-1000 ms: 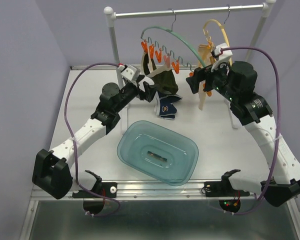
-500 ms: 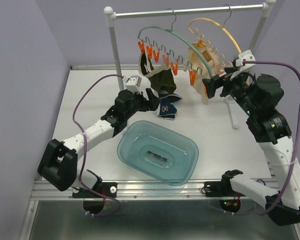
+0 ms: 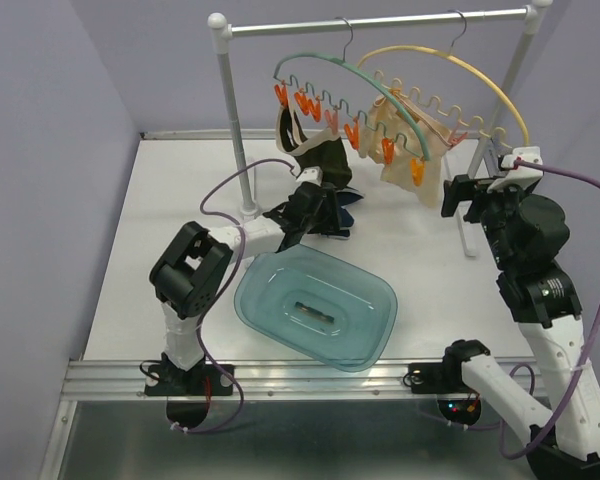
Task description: Remove the underwear clipped to the hanger
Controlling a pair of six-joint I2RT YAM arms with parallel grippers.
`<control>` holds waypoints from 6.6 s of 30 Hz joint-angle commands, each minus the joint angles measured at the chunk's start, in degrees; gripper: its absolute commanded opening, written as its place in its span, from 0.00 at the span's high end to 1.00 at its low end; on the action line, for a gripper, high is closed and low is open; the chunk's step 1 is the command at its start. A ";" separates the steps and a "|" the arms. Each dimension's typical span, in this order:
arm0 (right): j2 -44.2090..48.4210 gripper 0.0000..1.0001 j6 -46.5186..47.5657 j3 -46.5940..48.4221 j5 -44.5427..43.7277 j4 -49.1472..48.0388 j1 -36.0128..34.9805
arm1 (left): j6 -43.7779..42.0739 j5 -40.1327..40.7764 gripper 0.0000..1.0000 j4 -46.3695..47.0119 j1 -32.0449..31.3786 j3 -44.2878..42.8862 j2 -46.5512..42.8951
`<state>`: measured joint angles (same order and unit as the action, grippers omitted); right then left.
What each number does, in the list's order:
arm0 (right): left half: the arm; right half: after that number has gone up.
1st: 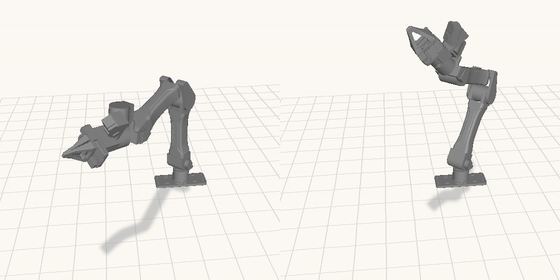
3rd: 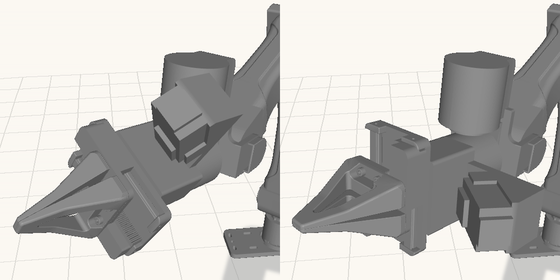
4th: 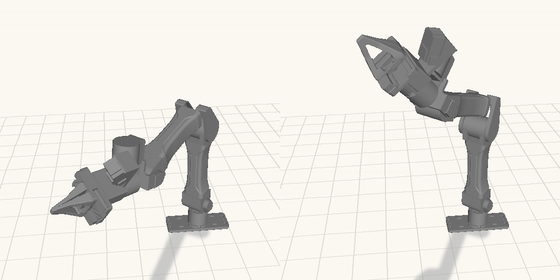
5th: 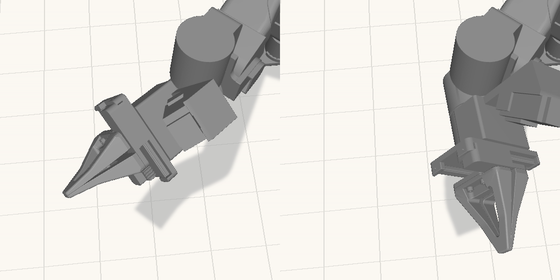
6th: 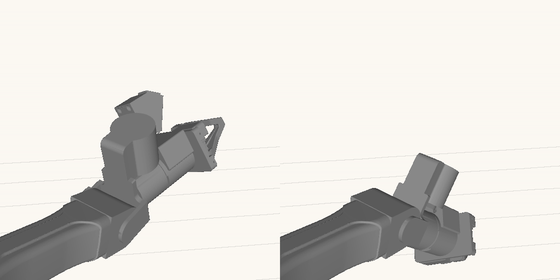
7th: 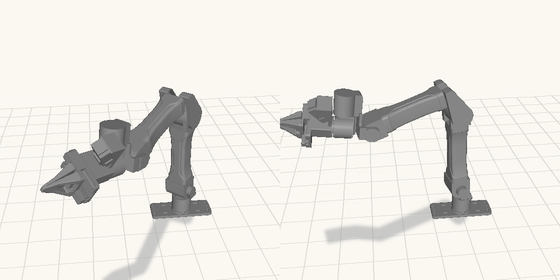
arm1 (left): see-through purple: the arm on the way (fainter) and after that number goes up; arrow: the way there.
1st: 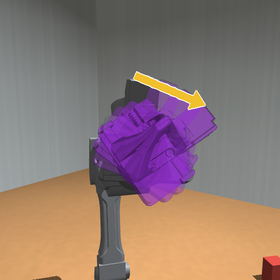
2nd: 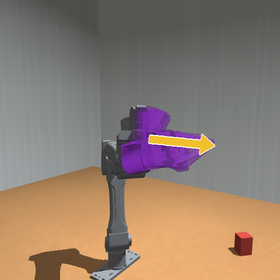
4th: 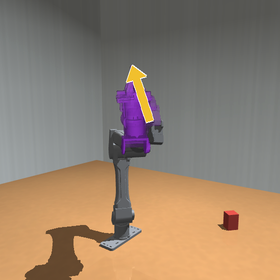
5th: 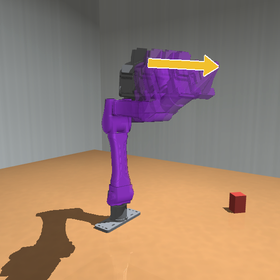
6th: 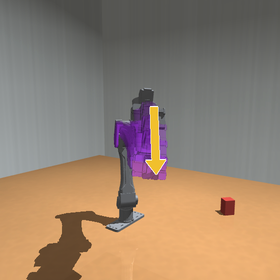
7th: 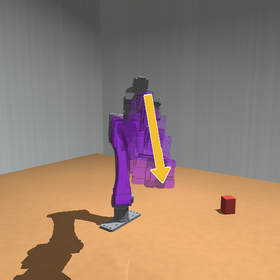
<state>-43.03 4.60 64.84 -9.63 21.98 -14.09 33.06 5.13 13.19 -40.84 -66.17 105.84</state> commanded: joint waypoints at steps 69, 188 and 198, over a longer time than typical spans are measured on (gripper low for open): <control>10.33 0.00 -12.77 -29.51 13.05 -5.54 8.73 | -15.57 -27.27 1.00 -2.99 -1.88 28.02 -63.74; -50.22 0.60 -5.22 61.10 3.47 19.94 -15.71 | -5.64 8.50 0.01 -17.59 -1.96 35.15 -84.84; -53.47 0.99 -5.22 68.39 11.99 21.27 -12.37 | -6.43 7.53 0.01 -15.31 -1.96 34.80 -83.43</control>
<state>-96.33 -0.62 126.82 -2.09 43.44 -27.88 28.14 13.15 -6.28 -42.44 -30.52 21.28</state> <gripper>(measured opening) 0.178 0.986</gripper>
